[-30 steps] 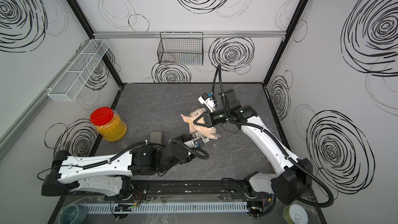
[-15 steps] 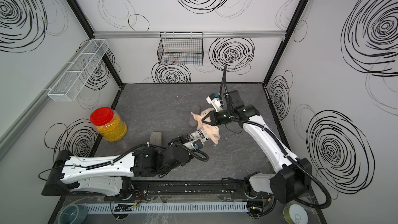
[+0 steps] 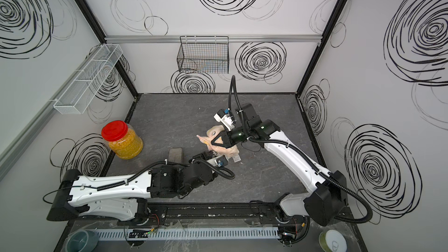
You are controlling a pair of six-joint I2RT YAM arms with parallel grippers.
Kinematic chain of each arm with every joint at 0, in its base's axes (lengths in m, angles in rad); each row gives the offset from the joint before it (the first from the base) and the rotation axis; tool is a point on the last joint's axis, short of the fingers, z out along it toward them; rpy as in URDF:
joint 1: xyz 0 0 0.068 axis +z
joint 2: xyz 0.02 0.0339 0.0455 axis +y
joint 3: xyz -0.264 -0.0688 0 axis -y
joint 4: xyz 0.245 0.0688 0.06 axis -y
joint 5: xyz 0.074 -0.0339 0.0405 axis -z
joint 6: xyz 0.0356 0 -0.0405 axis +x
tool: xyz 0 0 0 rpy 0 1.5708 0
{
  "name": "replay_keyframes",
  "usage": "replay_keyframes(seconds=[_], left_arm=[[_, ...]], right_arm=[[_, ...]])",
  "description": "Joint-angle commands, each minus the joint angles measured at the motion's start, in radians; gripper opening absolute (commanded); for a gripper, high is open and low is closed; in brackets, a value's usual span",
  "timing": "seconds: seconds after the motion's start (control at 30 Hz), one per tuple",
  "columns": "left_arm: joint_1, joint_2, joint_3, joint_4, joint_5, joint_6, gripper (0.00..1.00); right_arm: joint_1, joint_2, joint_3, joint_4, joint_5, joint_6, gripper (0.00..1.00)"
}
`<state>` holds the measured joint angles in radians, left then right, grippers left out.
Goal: Wipe the eyeglass case
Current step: Wipe the dirt from the eyeglass case.
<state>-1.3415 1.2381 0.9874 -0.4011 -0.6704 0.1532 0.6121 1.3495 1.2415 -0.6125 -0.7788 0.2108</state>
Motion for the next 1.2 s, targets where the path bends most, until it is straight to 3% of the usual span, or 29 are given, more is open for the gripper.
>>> replay_keyframes(seconds=[0.0, 0.1, 0.2, 0.3, 0.57, 0.83, 0.97, 1.17], left_arm=[[-0.001, -0.036, 0.009, 0.081, -0.026, -0.029, 0.62], [0.011, -0.061, -0.001, 0.085, -0.015, -0.037, 0.62], [0.029, -0.072, -0.01, 0.09, 0.01, -0.042, 0.62], [0.041, -0.063, -0.005, 0.099, 0.022, -0.038, 0.62], [0.054, -0.04, 0.02, 0.084, 0.088, -0.067, 0.62], [0.239, -0.179, -0.057, 0.156, 0.396, -0.186, 0.61], [0.347, -0.228, -0.091, 0.204, 0.558, -0.243, 0.6], [0.465, -0.246, -0.131, 0.268, 0.747, -0.347, 0.6]], right_arm=[[-0.073, -0.01, -0.023, -0.041, 0.109, 0.016, 0.04], [-0.185, -0.033, -0.045, -0.1, 0.149, 0.019, 0.04], [-0.216, -0.087, -0.063, -0.094, 0.133, -0.012, 0.04], [-0.171, -0.141, -0.066, 0.011, 0.046, -0.003, 0.04], [0.026, -0.159, -0.041, 0.161, 0.064, 0.027, 0.04], [0.017, -0.236, -0.156, 0.196, 0.081, 0.077, 0.04], [0.017, -0.267, -0.156, 0.177, 0.202, 0.079, 0.04], [0.096, -0.249, -0.164, 0.233, 0.091, 0.086, 0.05]])
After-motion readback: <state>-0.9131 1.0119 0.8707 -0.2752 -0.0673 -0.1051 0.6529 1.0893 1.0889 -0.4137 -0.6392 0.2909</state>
